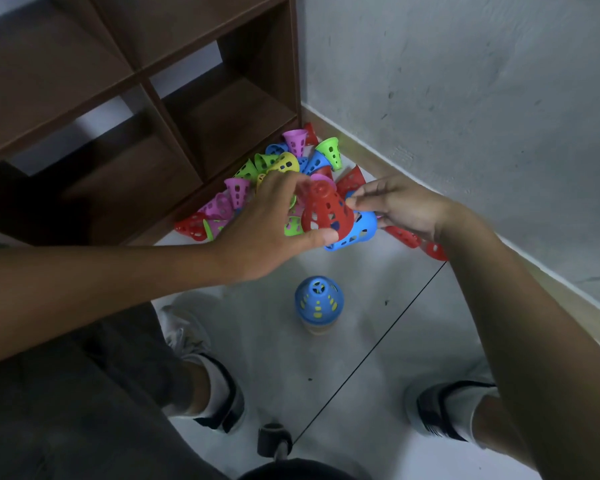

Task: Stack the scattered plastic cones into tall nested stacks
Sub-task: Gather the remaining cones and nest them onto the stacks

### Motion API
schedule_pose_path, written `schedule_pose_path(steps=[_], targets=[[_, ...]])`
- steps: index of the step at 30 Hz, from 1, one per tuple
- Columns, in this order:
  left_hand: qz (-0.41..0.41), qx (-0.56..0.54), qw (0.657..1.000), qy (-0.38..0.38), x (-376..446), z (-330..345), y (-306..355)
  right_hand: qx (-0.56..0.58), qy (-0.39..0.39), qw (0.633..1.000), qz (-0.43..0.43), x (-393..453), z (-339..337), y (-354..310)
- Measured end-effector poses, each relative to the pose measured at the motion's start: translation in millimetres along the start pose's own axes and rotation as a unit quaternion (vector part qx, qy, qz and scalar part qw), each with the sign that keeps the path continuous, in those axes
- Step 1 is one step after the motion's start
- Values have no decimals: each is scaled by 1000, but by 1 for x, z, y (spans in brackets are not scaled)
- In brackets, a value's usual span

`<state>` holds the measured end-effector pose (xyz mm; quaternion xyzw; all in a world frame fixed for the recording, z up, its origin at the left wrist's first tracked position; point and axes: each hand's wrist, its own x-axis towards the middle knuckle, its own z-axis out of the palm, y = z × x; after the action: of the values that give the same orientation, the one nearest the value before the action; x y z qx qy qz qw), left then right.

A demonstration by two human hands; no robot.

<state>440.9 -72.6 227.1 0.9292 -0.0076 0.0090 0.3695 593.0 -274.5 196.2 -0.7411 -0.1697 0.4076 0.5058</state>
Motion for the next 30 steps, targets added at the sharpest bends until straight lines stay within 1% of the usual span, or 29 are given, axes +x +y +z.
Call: schedule_pose_path(steps=[4, 8, 11, 14, 17, 20, 23, 26, 30], targets=[[-18, -47, 999, 9, 5, 1, -1, -3, -45, 999, -11, -5, 11, -11], [-17, -83, 996, 2, 2, 1, -2, -20, -48, 999, -1, -5, 10, -9], [-8, -100, 995, -2, -7, 2, 1, -37, -26, 999, 9, -4, -1, 2], [0, -82, 995, -56, -18, 6, 1, -8, -12, 1000, 14, -5, -13, 10], [11, -82, 992, -98, -28, 15, -4, 47, -18, 999, 4, -9, -15, 9], [42, -33, 990, -134, -34, 27, -14, 107, -29, 994, -5, -14, -13, 5], [56, 15, 986, -158, -36, 34, -23, 155, -36, 987, -6, -16, -9, 2], [68, 46, 982, -172, -34, 40, -32, 197, -80, 977, -4, -18, -9, 1], [71, 74, 978, -183, -33, 46, -40, 212, -161, 964, -2, -19, -7, -1]])
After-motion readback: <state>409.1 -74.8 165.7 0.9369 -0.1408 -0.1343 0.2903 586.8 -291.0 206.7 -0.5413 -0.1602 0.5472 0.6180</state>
